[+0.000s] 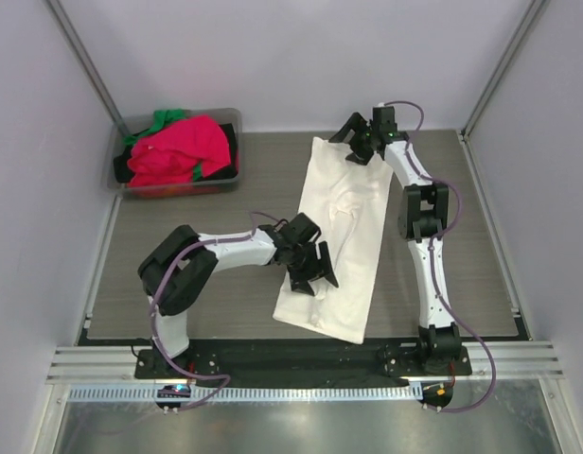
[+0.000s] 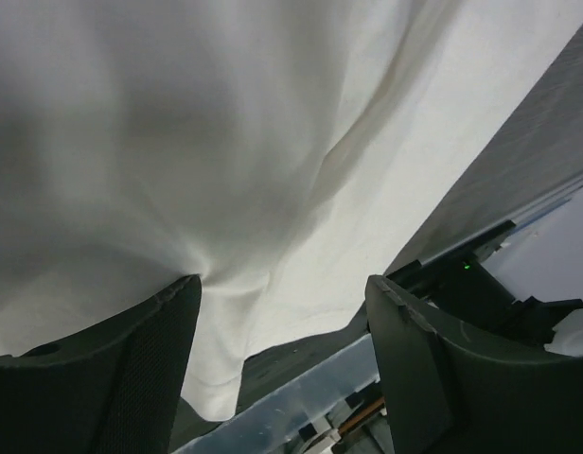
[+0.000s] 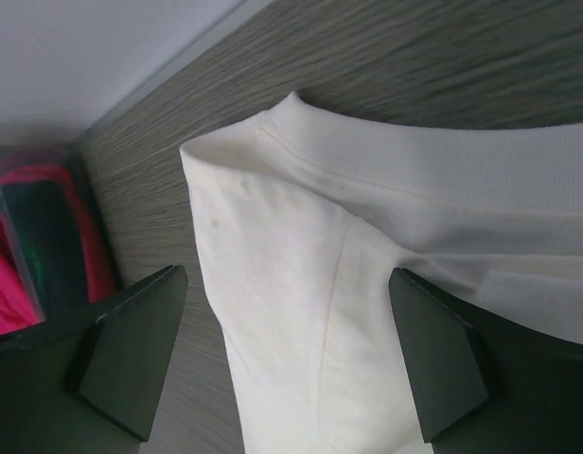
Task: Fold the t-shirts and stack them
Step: Fold the tshirt
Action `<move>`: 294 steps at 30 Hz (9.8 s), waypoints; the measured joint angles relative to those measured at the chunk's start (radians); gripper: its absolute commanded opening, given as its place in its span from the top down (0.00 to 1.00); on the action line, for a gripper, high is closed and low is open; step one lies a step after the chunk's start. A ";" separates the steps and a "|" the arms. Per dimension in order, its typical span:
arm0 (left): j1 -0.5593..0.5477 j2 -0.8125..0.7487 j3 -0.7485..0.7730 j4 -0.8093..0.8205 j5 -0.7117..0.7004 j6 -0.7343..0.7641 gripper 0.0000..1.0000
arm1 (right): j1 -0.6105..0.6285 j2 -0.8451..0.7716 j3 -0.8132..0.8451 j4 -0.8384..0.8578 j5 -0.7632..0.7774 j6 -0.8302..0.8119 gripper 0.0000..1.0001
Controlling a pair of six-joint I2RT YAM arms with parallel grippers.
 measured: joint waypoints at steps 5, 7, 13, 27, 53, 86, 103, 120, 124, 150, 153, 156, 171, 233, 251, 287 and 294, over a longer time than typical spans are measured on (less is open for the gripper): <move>-0.016 0.062 0.043 0.041 0.097 -0.062 0.27 | 0.034 0.031 0.000 0.129 -0.064 0.024 0.04; -0.014 0.072 0.055 0.037 0.111 -0.069 0.27 | 0.046 0.038 0.000 0.163 -0.079 0.028 0.04; -0.028 0.054 0.086 -0.047 0.037 -0.047 0.23 | 0.074 0.043 0.000 0.191 -0.113 0.031 0.03; -0.027 -0.317 0.148 -0.380 -0.434 0.167 0.19 | 0.092 -0.589 -0.364 -0.056 0.134 -0.152 0.02; -0.035 -0.551 -0.486 -0.109 -0.296 0.009 0.36 | 0.632 -1.918 -2.033 -0.375 0.320 0.357 0.39; -0.163 -0.513 -0.520 0.017 -0.256 -0.196 1.00 | 0.711 -1.894 -2.084 -0.296 0.341 0.450 0.99; -0.114 -0.497 -0.098 -0.342 -0.393 -0.117 0.99 | 0.599 -1.712 -1.637 -0.482 0.557 0.285 0.99; 0.230 0.042 0.551 -0.489 -0.304 0.236 1.00 | 0.249 -1.271 -1.252 -0.387 0.574 -0.057 0.99; 0.261 0.146 0.693 -0.522 -0.282 0.275 1.00 | 0.202 -1.201 -1.216 -0.359 0.552 -0.087 0.99; 0.342 0.450 0.948 -0.570 -0.208 0.334 0.63 | 0.114 -0.853 -1.074 -0.251 0.468 -0.152 0.26; 0.371 0.560 1.142 -0.623 -0.173 0.311 0.48 | 0.080 -0.750 -0.936 -0.293 0.446 -0.156 0.21; 0.414 0.690 1.410 -0.652 -0.127 0.271 0.41 | 0.054 -0.586 -0.599 -0.385 0.430 -0.158 0.21; 0.418 0.148 0.710 -0.527 -0.112 0.277 0.46 | 0.301 -0.966 -1.025 -0.286 0.307 -0.146 0.38; 0.279 -0.024 0.056 -0.105 -0.095 0.276 0.49 | 0.070 -1.202 -1.716 0.068 0.138 -0.246 0.58; 0.262 -0.005 0.026 -0.055 -0.138 0.261 0.72 | 0.064 -1.199 -1.729 0.096 0.134 -0.242 0.66; 0.029 -0.504 -0.084 -0.271 -0.298 0.111 1.00 | 0.076 -1.643 -1.629 -0.375 0.168 -0.121 0.99; 0.020 -0.573 0.126 -0.470 -0.372 0.104 0.99 | 0.090 -1.661 -1.408 -0.528 0.193 -0.105 0.99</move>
